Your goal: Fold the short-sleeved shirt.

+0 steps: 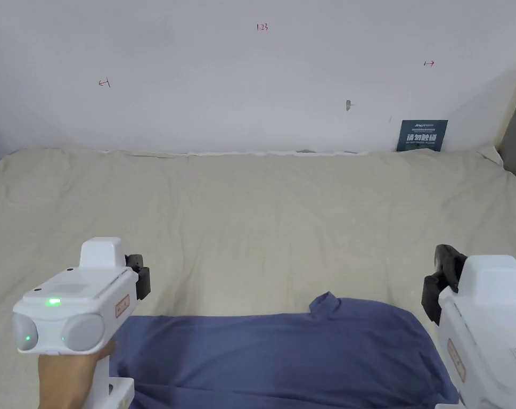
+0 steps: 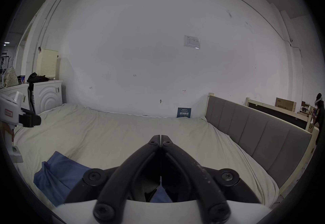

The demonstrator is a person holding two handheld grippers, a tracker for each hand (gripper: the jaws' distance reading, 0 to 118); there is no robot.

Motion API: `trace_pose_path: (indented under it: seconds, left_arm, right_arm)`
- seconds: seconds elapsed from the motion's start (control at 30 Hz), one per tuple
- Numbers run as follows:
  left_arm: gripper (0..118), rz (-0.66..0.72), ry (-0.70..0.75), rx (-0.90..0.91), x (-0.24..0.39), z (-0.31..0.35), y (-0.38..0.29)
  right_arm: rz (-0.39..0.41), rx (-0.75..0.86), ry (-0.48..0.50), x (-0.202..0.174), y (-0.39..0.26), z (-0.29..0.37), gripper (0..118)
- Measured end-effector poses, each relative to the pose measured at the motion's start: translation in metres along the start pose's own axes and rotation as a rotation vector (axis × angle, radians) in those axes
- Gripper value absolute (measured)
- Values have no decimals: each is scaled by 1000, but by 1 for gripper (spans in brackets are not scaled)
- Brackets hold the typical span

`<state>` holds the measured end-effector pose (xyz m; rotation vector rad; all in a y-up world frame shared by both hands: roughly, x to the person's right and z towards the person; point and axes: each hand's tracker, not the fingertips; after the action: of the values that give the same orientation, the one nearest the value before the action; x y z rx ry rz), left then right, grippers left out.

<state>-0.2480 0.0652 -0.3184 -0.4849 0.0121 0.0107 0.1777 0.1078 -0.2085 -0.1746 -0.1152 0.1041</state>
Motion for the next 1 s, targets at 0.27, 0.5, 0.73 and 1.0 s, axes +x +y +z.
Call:
trace_pose_path:
  seconds: [0.27, 0.5, 0.73, 1.0]
  left_arm:
    - [10, -8, -3, -337, -45, -121, -12]
    - [103, 93, 30, -519, -71, -173, -58]
    - [66, 89, 48, -570, -80, -192, -89]
    - [4, 54, 19, -441, -55, -154, -66]
  right_arm:
    - [-9, -75, -18, -4, -12, -53, 2]
    - [-8, -163, -22, -5, -34, -89, 2]
    - [-20, -250, -31, 1, -57, -111, 2]
    - [-130, -466, -5, 32, -93, -171, 20]
